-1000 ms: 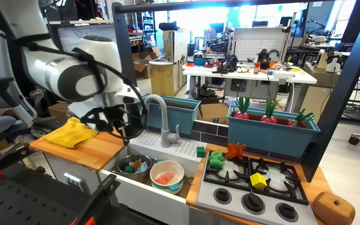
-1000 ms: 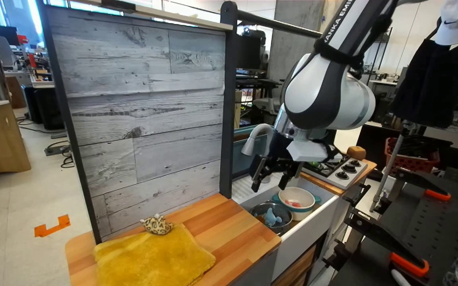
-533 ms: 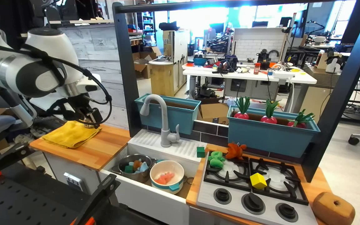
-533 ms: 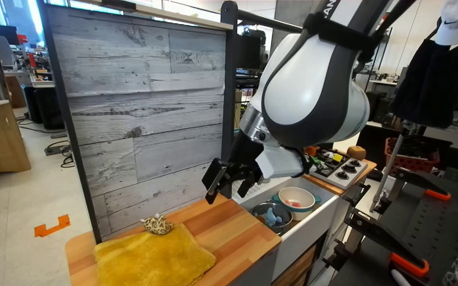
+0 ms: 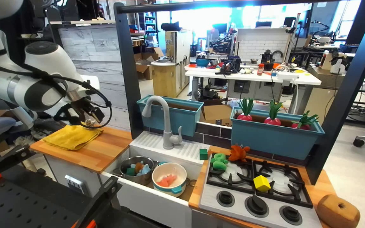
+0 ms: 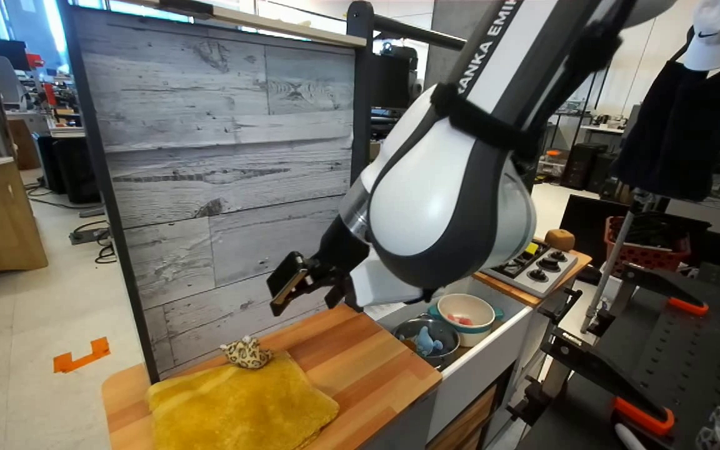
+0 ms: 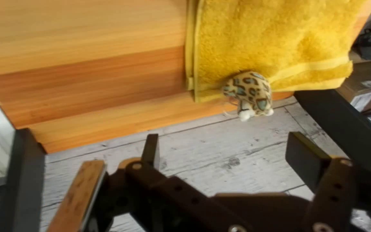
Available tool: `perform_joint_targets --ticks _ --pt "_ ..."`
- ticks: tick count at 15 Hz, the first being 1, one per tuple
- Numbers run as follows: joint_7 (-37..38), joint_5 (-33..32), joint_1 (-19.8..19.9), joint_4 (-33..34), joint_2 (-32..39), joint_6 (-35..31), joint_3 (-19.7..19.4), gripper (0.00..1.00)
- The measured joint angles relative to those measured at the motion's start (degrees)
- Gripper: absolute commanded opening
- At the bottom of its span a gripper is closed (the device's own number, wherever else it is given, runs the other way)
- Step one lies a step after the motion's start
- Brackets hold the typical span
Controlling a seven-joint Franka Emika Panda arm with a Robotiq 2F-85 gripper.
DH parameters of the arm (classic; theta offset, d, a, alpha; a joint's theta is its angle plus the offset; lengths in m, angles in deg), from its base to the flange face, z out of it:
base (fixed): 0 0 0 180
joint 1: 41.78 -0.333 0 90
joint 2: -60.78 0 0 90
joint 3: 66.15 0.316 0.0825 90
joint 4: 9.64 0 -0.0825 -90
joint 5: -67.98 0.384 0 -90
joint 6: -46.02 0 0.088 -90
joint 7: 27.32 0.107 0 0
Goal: Pick up the plush toys from the counter and stove and put them in the pots, then wipe the counter with the towel
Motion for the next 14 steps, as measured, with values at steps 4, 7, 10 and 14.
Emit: perform_joint_targets --ticks 4,7,10,14 --pt "0.1 -0.1 -4.8 10.8 6.8 -0.3 -0.9 1.0" --pt "0.9 0.6 -8.5 17.8 11.2 1.2 -3.4 0.67" --pt "2.8 2.6 -12.1 22.8 14.1 6.0 -7.1 0.46" --pt "6.5 3.3 -14.4 26.4 15.7 11.9 -9.9 0.19"
